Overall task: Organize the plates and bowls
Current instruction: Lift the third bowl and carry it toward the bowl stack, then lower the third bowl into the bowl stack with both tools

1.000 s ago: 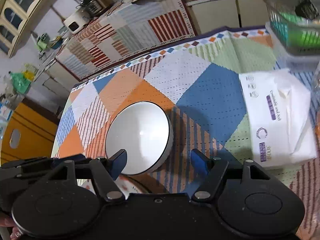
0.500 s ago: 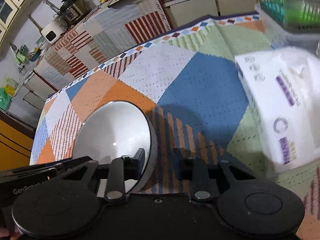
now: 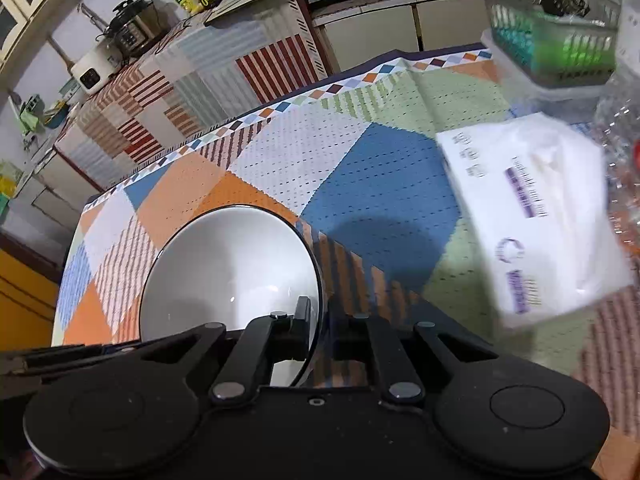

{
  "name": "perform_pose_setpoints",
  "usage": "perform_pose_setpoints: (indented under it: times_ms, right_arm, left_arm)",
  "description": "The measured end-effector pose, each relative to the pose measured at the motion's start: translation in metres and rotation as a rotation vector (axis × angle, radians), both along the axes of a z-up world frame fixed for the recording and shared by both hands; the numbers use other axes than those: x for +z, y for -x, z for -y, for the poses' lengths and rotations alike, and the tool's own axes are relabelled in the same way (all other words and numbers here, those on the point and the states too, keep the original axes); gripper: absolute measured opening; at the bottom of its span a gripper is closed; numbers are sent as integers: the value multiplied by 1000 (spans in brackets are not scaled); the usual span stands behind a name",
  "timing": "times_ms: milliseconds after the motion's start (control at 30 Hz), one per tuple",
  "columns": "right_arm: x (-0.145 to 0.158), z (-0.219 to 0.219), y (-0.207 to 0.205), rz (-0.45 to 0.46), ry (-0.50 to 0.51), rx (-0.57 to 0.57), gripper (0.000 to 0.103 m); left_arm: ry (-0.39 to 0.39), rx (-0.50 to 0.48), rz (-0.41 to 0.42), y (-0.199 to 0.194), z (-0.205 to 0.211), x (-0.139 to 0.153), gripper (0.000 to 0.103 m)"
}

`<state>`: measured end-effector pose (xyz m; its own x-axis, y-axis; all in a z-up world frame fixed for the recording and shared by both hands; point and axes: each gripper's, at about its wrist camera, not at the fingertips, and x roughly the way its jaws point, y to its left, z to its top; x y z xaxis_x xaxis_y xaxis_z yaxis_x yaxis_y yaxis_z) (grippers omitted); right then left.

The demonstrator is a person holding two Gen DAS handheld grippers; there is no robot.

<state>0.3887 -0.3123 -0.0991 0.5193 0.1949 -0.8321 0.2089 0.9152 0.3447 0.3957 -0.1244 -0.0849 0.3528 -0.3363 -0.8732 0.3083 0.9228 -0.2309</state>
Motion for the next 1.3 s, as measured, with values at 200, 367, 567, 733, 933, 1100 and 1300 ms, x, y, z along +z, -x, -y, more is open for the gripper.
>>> perform_pose_setpoints:
  times_ms: [200, 367, 567, 733, 933, 1100, 1300]
  right_arm:
    - [24, 13, 26, -44, 21, 27, 13]
    - [49, 23, 50, -59, 38, 48, 13]
    - [78, 28, 84, -50, 39, 78, 13]
    - [93, 24, 115, -54, 44, 120, 13]
    - [111, 22, 152, -52, -10, 153, 13]
    - [122, 15, 184, -64, -26, 193, 13]
    - [128, 4, 217, -92, -71, 226, 13]
  left_arm:
    - [-18, -67, 28, 29, 17, 32, 13]
    - [-12, -108, 17, 53, 25, 53, 13]
    - [-3, -107, -45, 87, 24, 74, 13]
    - [18, -119, -52, 118, 14, 94, 14]
    - [49, -145, -65, 156, -3, 114, 14]
    - [88, -144, -61, 190, -20, 128, 14]
    - [80, -155, -80, 225, -38, 136, 14]
